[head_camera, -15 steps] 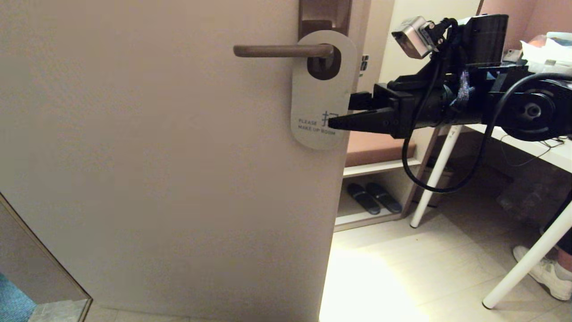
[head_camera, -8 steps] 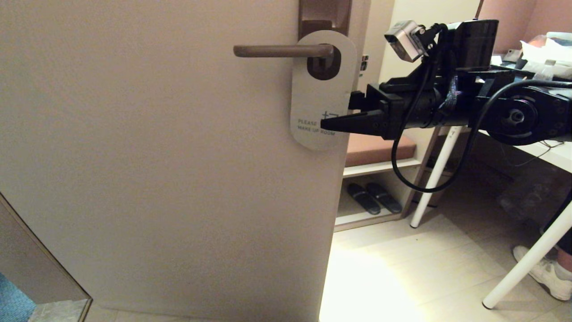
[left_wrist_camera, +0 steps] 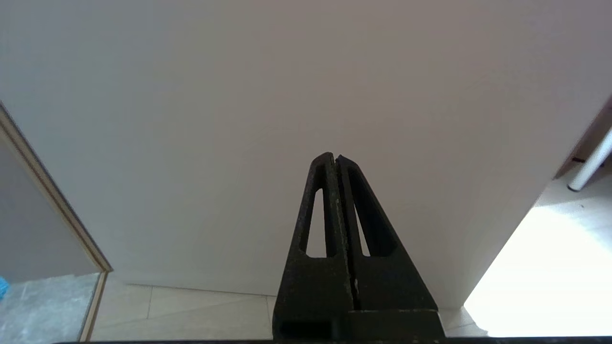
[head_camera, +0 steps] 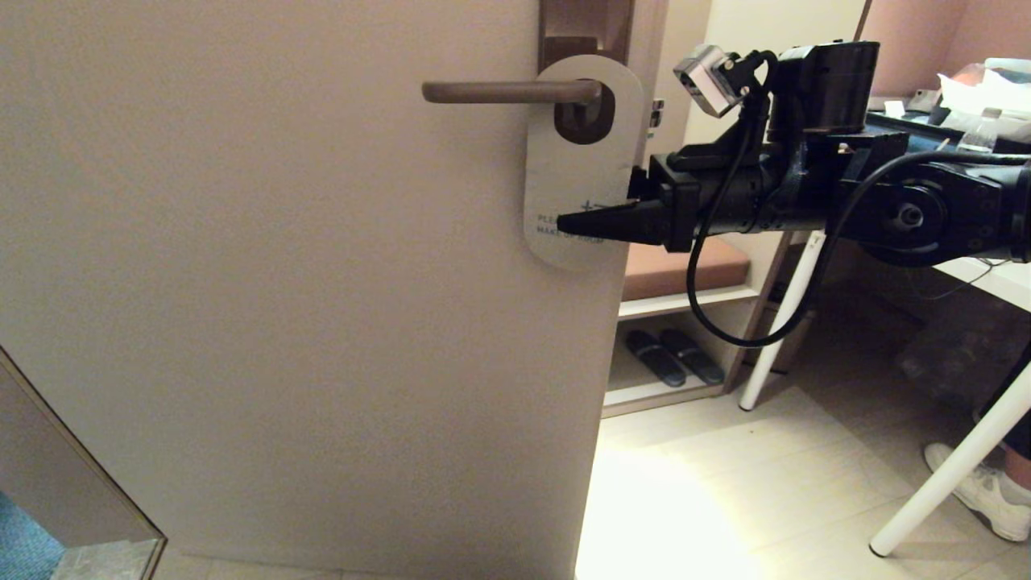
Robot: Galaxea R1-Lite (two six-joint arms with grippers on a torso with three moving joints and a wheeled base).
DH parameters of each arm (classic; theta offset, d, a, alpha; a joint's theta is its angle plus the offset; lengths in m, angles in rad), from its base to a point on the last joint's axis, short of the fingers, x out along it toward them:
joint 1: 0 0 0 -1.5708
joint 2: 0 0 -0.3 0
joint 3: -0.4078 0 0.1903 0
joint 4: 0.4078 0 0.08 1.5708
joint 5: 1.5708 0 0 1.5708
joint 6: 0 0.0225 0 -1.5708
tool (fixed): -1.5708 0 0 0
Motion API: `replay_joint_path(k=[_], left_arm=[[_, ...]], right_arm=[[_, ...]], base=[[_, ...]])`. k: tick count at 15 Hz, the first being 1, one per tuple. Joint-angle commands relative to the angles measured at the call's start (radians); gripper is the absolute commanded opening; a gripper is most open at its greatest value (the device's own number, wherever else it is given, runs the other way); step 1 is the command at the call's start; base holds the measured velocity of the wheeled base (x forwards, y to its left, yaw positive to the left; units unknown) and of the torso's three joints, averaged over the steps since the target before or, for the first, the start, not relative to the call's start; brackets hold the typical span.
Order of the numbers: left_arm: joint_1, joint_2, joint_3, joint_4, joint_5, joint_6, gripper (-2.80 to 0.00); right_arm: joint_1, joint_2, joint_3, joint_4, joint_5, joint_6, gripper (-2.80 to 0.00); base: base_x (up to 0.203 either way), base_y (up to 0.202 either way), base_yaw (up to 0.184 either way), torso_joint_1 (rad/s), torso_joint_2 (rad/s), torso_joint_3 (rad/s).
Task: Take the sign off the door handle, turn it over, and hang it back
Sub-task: Take down the sign
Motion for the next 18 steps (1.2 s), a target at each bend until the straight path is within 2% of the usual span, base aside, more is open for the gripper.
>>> replay_joint_path(k=[1, 4, 18], left_arm=[[0.0, 0.0, 0.0, 0.0, 0.0, -0.001, -2.8], [0.0, 0.0, 0.0, 0.0, 0.0, 0.001, -2.8], [0.0, 0.0, 0.0, 0.0, 0.0, 0.0, -2.8]], right_arm=[[0.003, 0.006, 0.0, -0.01, 0.003, 0.012, 0.0], [0.009, 0.009, 0.001, -0.035, -0.003, 0.057, 0.0], [0.011, -0.018, 0.028, -0.035, 0.0, 0.062, 0.0]], base=[[0.0, 0.0, 0.0, 0.0, 0.0, 0.0], [0.0, 0.0, 0.0, 0.0, 0.0, 0.0], [0.0, 0.0, 0.0, 0.0, 0.0, 0.0]])
